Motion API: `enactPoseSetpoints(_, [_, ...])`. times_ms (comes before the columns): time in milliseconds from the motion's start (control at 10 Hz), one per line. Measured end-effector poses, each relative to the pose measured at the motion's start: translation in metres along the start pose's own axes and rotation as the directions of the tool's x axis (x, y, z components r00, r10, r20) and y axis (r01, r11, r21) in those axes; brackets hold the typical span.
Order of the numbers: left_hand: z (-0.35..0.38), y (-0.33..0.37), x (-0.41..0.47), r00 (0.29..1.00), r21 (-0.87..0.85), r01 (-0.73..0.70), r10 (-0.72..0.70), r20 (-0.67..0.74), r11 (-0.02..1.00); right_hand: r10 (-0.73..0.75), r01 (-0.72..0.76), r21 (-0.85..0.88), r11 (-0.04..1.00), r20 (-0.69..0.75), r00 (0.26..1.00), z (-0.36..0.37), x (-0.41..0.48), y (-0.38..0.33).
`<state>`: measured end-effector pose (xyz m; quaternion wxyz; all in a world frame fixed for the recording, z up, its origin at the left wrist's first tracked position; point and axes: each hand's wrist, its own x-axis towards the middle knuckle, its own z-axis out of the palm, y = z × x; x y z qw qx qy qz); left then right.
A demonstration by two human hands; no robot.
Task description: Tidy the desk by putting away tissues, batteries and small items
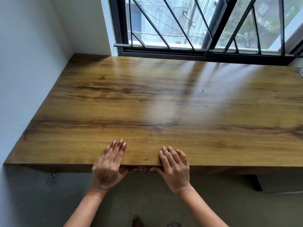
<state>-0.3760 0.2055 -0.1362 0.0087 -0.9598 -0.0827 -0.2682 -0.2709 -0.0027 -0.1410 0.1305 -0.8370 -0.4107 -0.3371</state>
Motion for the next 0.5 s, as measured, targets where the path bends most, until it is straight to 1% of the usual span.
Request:
enactPoseSetpoints(200, [0.001,0.000,0.000,0.999,-0.007,-0.011,0.010,-0.035,1.000,-0.003,0.003,-0.018,1.000,0.031,1.000,-0.002,0.002,0.000])
enactPoseSetpoints(300, [-0.003,0.005,0.002,1.000,-0.017,0.023,-0.023,0.012,1.000,0.008,-0.007,-0.011,1.000,0.065,0.998,-0.003,0.002,0.000])
enactPoseSetpoints(400, [-0.008,0.012,0.003,0.987,-0.042,0.121,-0.116,0.111,0.992,0.021,-0.029,0.059,0.998,0.134,0.991,-0.009,0.008,0.003])
enactPoseSetpoints(500, [-0.006,0.032,0.011,0.980,-0.043,0.138,-0.130,0.150,0.989,0.092,-0.128,0.240,0.962,0.156,0.983,-0.018,0.013,0.009])
